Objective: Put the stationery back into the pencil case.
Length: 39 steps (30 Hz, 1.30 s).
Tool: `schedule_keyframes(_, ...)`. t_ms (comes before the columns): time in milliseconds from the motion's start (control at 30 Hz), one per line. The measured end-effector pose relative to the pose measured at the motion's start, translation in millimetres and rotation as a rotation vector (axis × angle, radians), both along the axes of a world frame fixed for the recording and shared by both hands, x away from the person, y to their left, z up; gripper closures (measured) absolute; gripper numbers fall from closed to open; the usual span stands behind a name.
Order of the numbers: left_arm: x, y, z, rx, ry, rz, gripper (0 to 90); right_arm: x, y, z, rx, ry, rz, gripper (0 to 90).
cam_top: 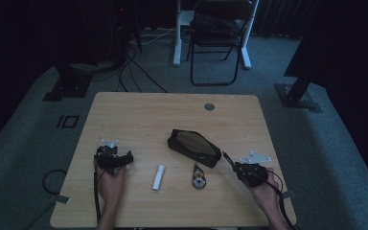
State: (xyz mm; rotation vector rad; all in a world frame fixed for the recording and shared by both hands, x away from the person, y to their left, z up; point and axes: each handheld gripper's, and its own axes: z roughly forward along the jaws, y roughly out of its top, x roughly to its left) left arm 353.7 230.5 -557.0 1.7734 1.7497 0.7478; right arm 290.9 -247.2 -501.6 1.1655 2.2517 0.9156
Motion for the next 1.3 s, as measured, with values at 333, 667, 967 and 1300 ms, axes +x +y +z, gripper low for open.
schedule_keyframes(333,0.0,0.0,0.0,0.0,0.0,0.0,8.3,2.2,0.3,9.4,-0.004,-0.022,0.005,79.9)
schedule_keyframes(667,0.0,0.0,0.0,0.0,0.0,0.0,8.3,3.8,0.9,16.4,-0.007,-0.04,0.011,79.9)
schedule_keyframes(967,0.0,0.0,0.0,0.0,0.0,0.0,8.3,5.5,4.3,23.1,-0.005,-0.057,0.019,79.9)
schedule_keyframes(1300,0.0,0.0,0.0,0.0,0.0,0.0,8.3,7.3,7.1,29.3,-0.004,-0.073,0.026,79.9)
